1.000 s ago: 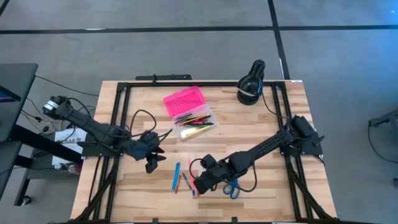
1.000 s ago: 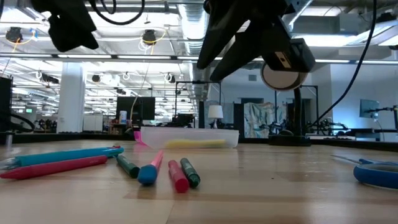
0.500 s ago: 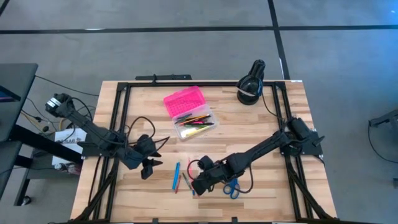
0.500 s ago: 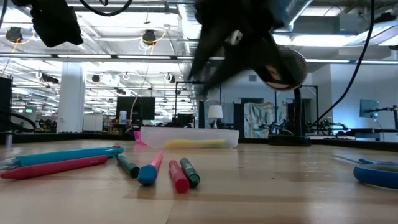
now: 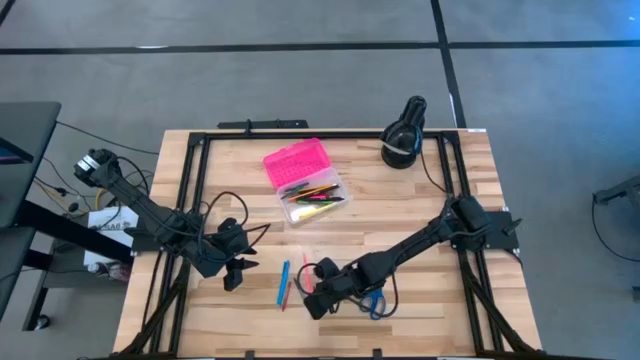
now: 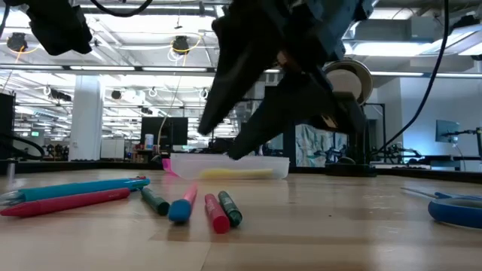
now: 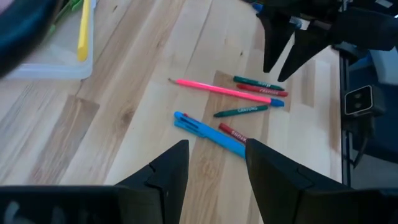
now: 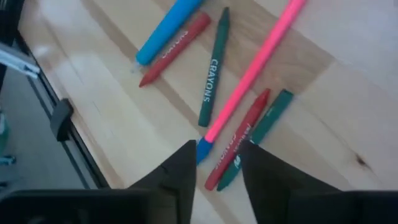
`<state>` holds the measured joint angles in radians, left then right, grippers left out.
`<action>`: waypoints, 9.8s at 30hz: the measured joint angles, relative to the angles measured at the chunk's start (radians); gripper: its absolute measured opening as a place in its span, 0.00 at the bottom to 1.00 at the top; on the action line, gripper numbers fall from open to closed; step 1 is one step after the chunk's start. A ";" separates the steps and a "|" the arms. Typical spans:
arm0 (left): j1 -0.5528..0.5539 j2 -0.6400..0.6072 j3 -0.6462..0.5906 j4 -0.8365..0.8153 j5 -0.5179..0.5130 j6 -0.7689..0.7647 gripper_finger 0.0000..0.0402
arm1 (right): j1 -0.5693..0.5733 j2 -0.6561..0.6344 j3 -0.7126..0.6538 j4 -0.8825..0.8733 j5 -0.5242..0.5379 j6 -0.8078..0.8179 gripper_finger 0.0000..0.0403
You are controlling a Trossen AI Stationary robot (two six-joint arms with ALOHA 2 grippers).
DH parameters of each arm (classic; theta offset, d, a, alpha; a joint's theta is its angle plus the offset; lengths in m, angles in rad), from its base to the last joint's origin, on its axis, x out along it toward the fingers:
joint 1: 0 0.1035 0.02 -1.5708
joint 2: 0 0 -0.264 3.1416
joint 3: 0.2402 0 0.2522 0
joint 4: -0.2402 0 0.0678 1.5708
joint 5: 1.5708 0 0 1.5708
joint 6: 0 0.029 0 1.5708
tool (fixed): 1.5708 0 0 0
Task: Pick & place school supplies into a supply box
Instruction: Put the green crayon into the pink supply box
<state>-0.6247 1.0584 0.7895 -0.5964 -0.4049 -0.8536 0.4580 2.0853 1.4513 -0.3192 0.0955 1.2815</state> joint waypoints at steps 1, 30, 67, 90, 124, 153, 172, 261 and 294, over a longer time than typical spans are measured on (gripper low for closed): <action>0.000 0.000 0.000 0.002 0.000 0.000 0.38 | 0.000 -0.001 0.002 -0.012 0.001 0.019 0.33; 0.000 0.000 0.000 -0.027 -0.034 0.019 0.38 | -0.011 -0.003 0.002 -0.121 0.044 0.030 0.30; 0.001 0.000 0.000 -0.053 -0.027 0.013 0.38 | -0.011 0.063 0.002 -0.054 0.027 0.020 0.29; 0.001 0.000 0.000 -0.078 -0.028 0.002 0.38 | -0.007 0.217 0.235 -0.283 0.020 0.045 0.29; 0.000 0.000 0.000 -0.121 -0.025 0.001 0.38 | -0.015 0.222 0.333 -0.440 0.004 -0.033 0.20; 0.000 0.000 0.000 -0.121 -0.025 0.002 0.38 | -0.014 0.199 0.337 -0.554 -0.026 -0.070 0.20; 0.000 0.000 0.000 -0.121 -0.028 0.000 0.38 | -0.013 0.204 0.339 -0.481 -0.022 -0.089 0.20; 0.000 0.000 0.000 -0.124 -0.047 0.004 0.38 | -0.078 0.221 0.348 -0.747 -0.126 -0.137 0.07; 0.000 0.000 0.000 -0.124 -0.109 0.057 0.38 | -0.146 0.222 0.557 -0.996 -0.039 -0.333 0.01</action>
<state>-0.6243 1.0588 0.7895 -0.7208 -0.5137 -0.7963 0.3117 2.3077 2.0086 -1.3148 0.0562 0.9480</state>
